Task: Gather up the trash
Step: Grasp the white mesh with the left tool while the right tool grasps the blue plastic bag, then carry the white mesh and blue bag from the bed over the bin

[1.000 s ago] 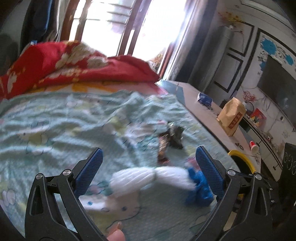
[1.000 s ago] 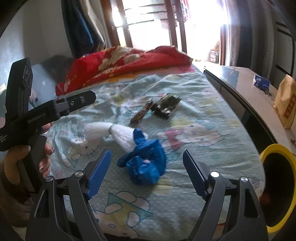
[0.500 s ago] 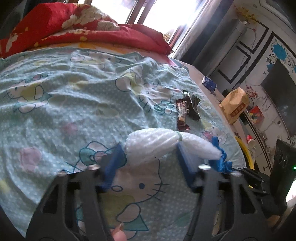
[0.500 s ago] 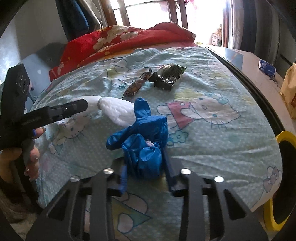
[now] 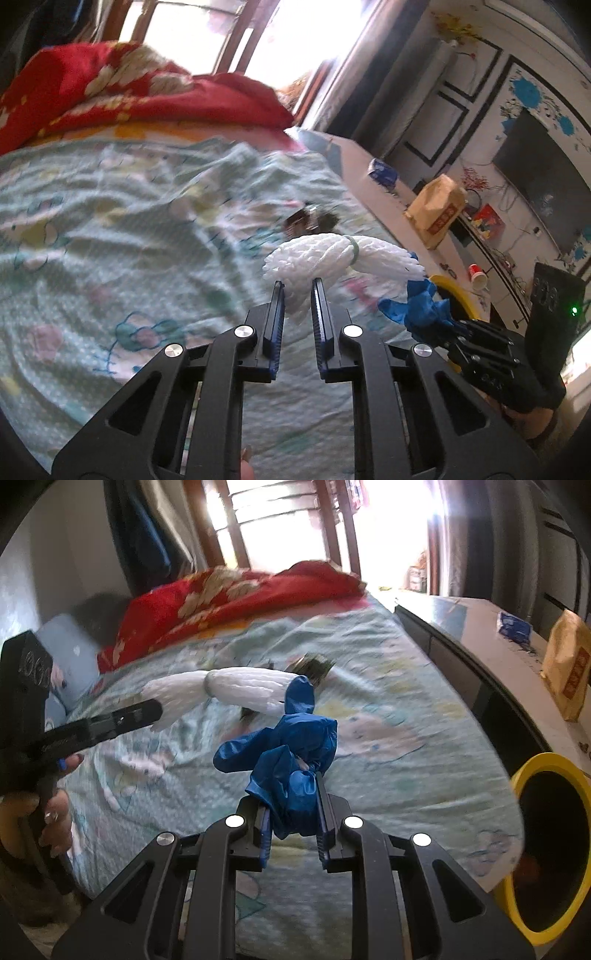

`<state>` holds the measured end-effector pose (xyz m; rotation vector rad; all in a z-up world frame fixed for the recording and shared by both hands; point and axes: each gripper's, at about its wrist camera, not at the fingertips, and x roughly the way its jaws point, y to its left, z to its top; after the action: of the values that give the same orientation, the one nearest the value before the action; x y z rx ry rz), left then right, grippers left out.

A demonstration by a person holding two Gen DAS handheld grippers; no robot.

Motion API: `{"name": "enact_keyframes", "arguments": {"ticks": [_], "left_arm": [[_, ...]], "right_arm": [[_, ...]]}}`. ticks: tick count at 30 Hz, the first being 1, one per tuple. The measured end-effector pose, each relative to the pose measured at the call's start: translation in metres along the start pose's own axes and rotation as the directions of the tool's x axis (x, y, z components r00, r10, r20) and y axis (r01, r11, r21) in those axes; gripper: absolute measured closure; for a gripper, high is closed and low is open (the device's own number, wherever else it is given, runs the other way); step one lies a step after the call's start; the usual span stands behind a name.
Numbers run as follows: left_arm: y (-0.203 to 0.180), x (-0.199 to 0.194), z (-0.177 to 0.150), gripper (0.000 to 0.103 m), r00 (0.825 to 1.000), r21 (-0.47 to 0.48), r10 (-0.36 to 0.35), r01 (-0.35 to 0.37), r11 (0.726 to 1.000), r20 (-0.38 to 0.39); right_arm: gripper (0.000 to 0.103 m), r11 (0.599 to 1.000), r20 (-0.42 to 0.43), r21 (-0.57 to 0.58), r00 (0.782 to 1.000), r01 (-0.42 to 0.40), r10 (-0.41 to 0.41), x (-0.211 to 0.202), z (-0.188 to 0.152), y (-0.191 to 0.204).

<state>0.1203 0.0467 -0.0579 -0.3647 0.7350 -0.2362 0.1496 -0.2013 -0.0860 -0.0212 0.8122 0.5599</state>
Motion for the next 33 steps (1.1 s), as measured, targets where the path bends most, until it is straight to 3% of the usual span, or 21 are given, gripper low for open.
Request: {"name": "enact_keyframes", "arguments": {"ticks": [16, 33], "left_arm": [[-0.066, -0.001, 0.017, 0.094, 0.997, 0.138, -0.063, 0.058, 0.989, 0.036], [-0.137, 0.03, 0.014, 0.094, 0.99, 0.285, -0.138, 0.139, 0.948, -0.025]], "right_arm": [[0.084, 0.983, 0.149, 0.159, 0.982, 0.095, -0.119, -0.062, 0.015, -0.078], [0.084, 0.932, 0.201, 0.319, 0.948, 0.174, -0.246, -0.105, 0.003, -0.149]]}}
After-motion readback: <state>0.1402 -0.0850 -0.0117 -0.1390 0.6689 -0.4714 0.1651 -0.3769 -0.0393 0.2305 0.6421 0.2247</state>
